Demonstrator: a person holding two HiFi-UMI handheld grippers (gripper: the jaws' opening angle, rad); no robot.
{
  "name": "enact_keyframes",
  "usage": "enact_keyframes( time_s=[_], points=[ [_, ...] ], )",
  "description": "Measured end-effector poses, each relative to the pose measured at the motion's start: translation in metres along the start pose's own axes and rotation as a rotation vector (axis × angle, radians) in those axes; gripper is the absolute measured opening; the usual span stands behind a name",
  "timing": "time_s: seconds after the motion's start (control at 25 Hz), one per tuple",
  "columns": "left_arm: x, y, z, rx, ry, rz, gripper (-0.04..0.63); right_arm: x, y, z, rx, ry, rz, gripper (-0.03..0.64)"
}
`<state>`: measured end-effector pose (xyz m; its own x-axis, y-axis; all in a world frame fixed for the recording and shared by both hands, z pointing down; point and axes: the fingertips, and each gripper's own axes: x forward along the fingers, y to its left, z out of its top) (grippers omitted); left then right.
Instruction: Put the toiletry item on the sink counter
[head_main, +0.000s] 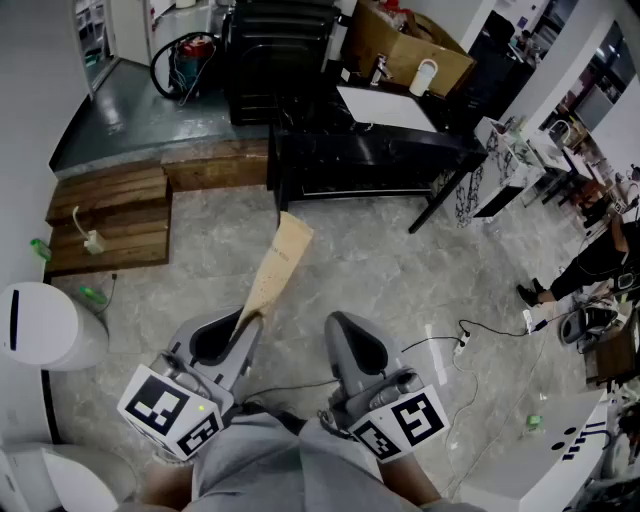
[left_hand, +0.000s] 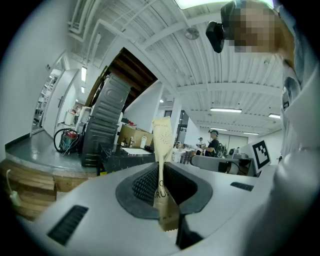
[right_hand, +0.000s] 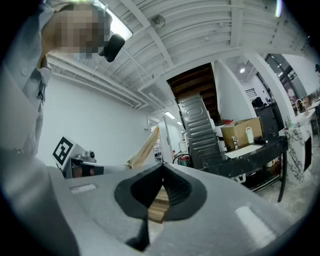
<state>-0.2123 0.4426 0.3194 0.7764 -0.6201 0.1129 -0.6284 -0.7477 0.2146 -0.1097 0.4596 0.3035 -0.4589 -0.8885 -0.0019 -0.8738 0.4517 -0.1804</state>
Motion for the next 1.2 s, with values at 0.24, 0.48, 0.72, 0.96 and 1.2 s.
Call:
enact_keyframes(
  time_s=[0.24,0.48,0.72,0.96,1.2],
  points=[
    [0.002,-0.006,0.004,-0.009,-0.017,-0.009,0.04,-0.01,-0.013,0.004,0.014,-0.018,-0.029,-0.002],
    [0.005,-0.014,0.005,0.01,-0.015,-0.023,0.04,-0.019,-0.017,0.003,0.052,-0.024,-0.036,-0.002],
    [0.006,-0.025,0.004,0.009,-0.021,-0.018,0.04,-0.034,-0.02,0.003,0.056,-0.031,-0.038,-0.002],
    [0.002,-0.037,-0.001,0.008,-0.026,0.0,0.04,-0.052,-0.019,-0.001,0.058,-0.025,-0.035,-0.002],
    [-0.004,-0.058,-0.011,0.013,-0.036,0.003,0.04,-0.082,-0.018,-0.012,0.063,-0.017,-0.04,-0.002]
  ],
)
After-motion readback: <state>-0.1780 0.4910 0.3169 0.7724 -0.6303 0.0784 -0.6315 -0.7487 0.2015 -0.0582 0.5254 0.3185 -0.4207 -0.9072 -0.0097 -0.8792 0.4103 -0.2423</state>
